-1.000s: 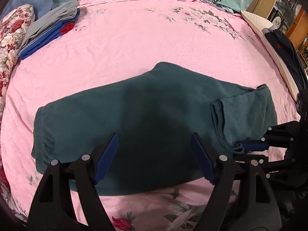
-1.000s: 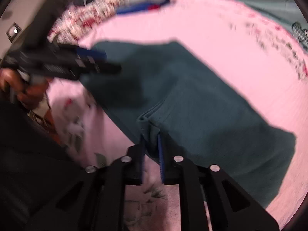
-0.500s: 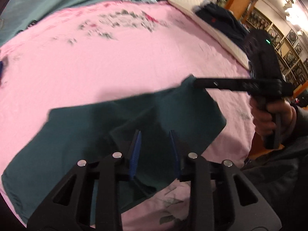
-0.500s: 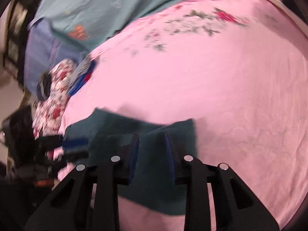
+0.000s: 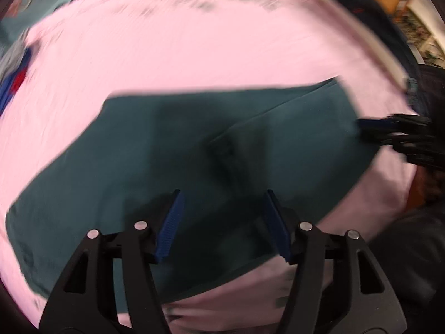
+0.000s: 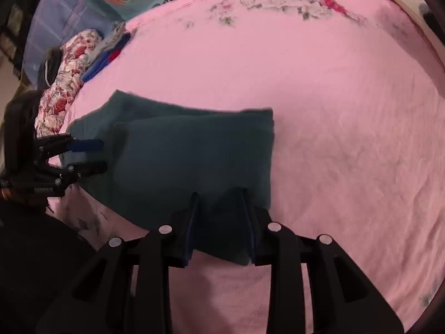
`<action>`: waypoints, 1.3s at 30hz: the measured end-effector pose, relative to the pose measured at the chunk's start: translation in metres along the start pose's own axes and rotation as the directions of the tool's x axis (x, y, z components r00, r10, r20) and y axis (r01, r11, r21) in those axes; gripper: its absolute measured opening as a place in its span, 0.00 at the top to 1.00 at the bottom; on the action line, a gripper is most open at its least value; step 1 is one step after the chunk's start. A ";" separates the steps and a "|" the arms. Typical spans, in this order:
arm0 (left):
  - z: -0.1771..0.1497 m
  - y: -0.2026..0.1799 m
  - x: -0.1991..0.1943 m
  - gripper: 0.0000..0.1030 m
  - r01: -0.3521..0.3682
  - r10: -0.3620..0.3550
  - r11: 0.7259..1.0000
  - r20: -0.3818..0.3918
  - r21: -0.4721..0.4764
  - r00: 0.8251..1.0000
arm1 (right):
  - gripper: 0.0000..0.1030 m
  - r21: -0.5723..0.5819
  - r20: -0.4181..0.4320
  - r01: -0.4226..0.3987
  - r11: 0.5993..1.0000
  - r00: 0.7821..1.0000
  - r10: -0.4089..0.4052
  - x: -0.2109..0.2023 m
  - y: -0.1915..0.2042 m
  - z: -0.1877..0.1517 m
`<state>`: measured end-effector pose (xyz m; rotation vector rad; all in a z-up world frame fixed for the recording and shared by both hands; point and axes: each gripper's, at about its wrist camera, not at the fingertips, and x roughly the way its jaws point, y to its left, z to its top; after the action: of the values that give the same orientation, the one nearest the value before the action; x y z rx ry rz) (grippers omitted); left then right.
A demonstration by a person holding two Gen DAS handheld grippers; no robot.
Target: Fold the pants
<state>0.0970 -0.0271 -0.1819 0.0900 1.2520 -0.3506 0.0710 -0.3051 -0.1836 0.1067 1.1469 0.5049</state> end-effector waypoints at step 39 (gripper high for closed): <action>-0.108 0.282 -0.095 0.09 -0.266 0.349 0.806 0.061 -0.528 0.935 | 0.60 -0.646 -0.118 -0.012 0.764 0.989 -0.085 0.146 0.379 0.088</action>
<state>0.0595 0.2866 -0.1619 -0.1895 1.1146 0.2668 0.0707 0.1084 -0.1440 -0.5656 1.0502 0.8615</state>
